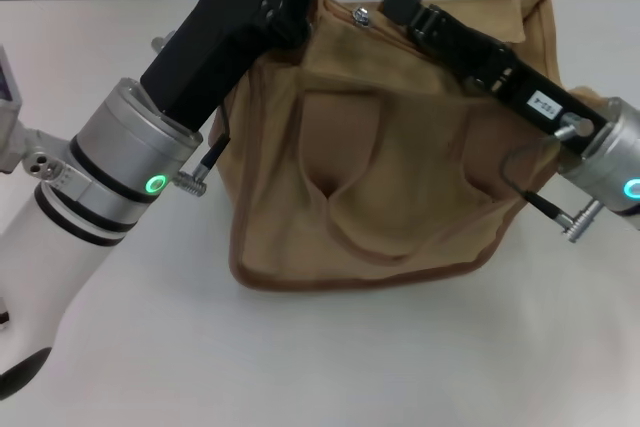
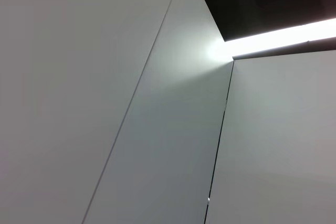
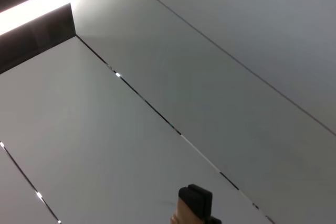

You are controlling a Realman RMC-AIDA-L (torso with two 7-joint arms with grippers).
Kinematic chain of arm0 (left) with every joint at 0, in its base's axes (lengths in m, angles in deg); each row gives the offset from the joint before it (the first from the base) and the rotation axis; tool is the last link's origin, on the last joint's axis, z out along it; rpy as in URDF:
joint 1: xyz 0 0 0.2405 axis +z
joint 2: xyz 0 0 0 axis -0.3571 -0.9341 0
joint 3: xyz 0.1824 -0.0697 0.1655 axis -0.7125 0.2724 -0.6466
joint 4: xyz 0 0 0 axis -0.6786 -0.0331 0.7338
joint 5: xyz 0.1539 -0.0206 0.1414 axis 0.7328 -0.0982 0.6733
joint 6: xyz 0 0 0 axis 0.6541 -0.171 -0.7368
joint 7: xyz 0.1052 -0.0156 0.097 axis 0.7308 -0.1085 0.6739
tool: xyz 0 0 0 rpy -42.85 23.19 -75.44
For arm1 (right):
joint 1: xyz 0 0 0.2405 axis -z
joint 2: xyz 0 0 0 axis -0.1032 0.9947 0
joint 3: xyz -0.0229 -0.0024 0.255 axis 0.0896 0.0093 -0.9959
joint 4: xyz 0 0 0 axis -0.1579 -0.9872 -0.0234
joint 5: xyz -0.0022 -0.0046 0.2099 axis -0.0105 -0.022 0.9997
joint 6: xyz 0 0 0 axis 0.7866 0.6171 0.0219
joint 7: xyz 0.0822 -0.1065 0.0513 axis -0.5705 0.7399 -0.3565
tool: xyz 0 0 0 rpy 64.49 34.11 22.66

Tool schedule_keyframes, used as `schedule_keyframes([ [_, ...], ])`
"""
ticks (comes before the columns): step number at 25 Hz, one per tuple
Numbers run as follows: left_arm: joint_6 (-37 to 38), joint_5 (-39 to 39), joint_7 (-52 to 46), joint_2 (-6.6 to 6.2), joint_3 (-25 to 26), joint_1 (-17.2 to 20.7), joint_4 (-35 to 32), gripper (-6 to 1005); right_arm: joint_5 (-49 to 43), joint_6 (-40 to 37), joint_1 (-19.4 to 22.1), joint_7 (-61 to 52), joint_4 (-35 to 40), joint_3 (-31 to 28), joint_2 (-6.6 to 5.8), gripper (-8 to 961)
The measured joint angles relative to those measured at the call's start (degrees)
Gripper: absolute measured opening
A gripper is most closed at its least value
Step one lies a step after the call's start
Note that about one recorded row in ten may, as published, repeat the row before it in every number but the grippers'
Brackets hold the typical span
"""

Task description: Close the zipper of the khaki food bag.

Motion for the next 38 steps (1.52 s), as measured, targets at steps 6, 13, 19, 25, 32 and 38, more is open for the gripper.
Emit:
schedule_keyframes([
  [6, -0.5, 0.1, 0.0, -0.01, 0.1, -0.3, 0.1, 53, -0.5, -1.5, -1.4, 0.0, -0.9, 0.7, 0.03, 810],
  [13, -0.3, 0.1, 0.0, -0.08, 0.7, 0.0, -0.3, 56, -0.7, -6.0, 0.4, 0.0, -0.1, 2.0, -0.08, 810],
  [19, -0.1, 0.1, 0.0, -0.06, 0.7, 0.2, 0.1, 59, 0.5, -3.1, 2.1, -1.5, 1.8, -0.2, -0.12, 810],
  [25, -0.3, 0.4, -0.1, 0.01, 0.7, 0.1, 0.2, 61, 0.6, -2.6, 0.8, -2.0, 2.1, -0.3, -0.17, 810],
  [32, -0.3, 0.5, -0.3, 0.01, 0.7, -0.3, 0.2, 64, -0.1, -2.6, -1.6, -8.2, 8.5, 3.0, -0.33, 810],
  [38, -0.3, 0.5, -0.2, 0.02, 0.8, -0.6, 0.2, 67, 0.1, -2.7, -2.8, -15.3, 15.1, 5.9, -0.33, 810],
])
